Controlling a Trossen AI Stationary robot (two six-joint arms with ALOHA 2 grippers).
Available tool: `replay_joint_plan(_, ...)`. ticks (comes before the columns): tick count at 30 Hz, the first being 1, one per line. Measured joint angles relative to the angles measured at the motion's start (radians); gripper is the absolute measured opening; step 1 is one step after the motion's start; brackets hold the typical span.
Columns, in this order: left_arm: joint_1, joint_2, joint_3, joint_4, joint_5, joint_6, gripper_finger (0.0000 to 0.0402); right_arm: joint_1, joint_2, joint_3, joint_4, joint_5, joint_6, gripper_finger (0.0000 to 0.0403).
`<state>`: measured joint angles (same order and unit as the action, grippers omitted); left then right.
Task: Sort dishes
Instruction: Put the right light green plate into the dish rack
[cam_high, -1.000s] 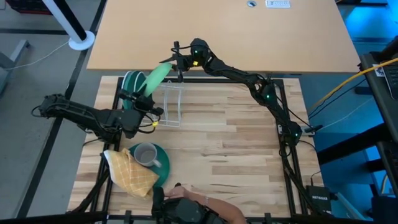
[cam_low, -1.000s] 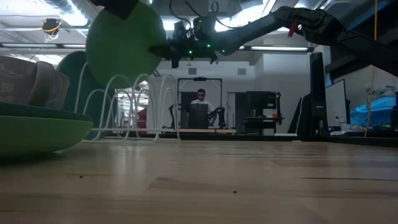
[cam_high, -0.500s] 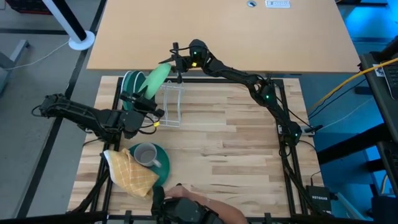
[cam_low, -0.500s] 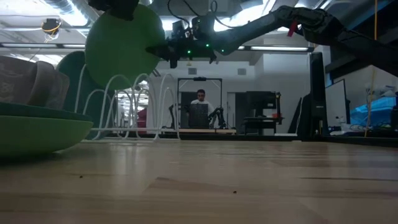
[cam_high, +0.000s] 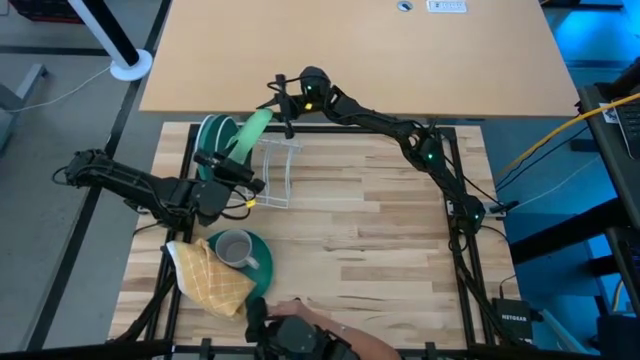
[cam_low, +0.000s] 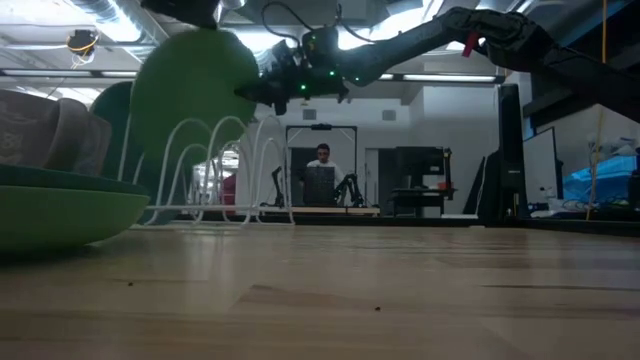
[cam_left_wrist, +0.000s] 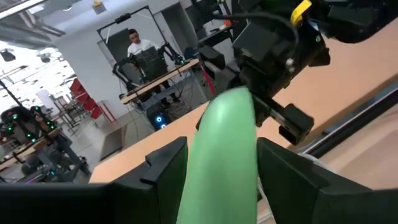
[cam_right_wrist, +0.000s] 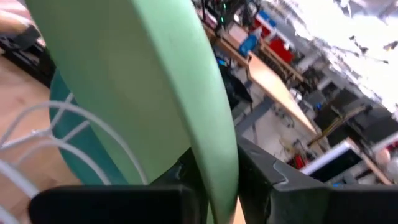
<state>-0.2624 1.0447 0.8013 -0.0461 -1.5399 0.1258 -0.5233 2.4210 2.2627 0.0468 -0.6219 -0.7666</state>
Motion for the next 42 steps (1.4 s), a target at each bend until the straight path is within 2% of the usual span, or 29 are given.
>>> replay_joint_plan(6,0.003,0.000,0.001,0.007,-0.005,0.002,0.0182,0.010,0.000,0.000,-0.049,0.104,-0.006,0.0068)
replay_joint_plan(28,0.010,-0.001,0.001,-0.005,-0.008,0.005,0.0182,0.076,0.000,-0.001,-0.104,0.151,-0.002,0.0067)
replay_joint_plan(33,0.010,-0.002,0.001,-0.005,-0.008,0.017,0.0182,0.109,0.000,-0.001,-0.105,0.248,-0.005,0.0069)
replay_joint_plan(38,0.010,-0.002,0.001,-0.004,-0.008,0.064,0.0182,0.146,0.000,-0.001,-0.104,0.382,-0.004,0.0104)
replay_joint_plan(42,0.010,-0.002,0.001,-0.004,-0.008,0.078,0.0182,0.168,0.000,-0.001,-0.101,0.426,-0.016,0.0144)
